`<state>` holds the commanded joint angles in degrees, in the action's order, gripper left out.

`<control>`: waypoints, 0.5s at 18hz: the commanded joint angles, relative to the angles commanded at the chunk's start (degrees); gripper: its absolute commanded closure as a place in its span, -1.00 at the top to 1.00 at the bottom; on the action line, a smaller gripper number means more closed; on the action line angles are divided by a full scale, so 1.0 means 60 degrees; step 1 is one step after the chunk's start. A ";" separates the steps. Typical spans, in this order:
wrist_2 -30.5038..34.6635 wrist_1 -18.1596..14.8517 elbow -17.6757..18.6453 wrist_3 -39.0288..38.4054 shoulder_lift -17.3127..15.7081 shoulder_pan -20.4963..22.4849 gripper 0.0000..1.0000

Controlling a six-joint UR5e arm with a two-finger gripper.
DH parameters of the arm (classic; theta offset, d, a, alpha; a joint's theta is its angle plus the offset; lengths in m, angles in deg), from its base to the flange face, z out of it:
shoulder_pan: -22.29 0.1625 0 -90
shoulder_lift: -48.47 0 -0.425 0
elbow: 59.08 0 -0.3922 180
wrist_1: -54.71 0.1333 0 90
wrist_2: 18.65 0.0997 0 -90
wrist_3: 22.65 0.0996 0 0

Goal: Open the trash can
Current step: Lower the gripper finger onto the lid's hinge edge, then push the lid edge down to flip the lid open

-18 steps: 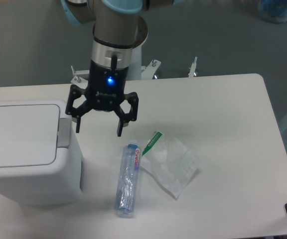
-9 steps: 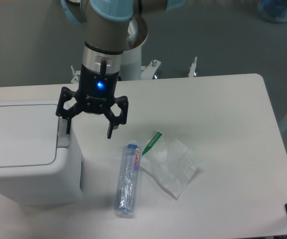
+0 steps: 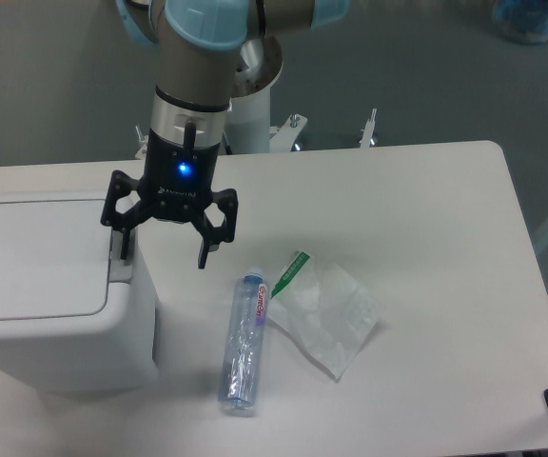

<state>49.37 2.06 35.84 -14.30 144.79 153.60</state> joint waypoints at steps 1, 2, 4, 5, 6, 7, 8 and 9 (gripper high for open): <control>0.0000 0.0000 0.0000 0.0000 0.0015 0.0000 1.00; 0.0000 0.0000 0.0000 0.0000 0.0015 0.0000 1.00; 0.0000 0.0000 0.0000 0.0000 0.0030 0.0000 1.00; 0.0000 0.0000 0.0000 0.0000 0.0073 0.0000 1.00; 0.0000 0.0015 -0.0029 0.0000 0.0088 0.0000 1.00; 0.0000 0.0000 -0.0102 0.0000 0.0074 0.0000 1.00; 0.0000 0.0000 -0.0190 0.0000 0.0074 0.0000 1.00; 0.0000 0.0000 -0.0321 0.0000 0.0059 0.0000 1.00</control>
<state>49.37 2.06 33.91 -14.30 145.15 153.60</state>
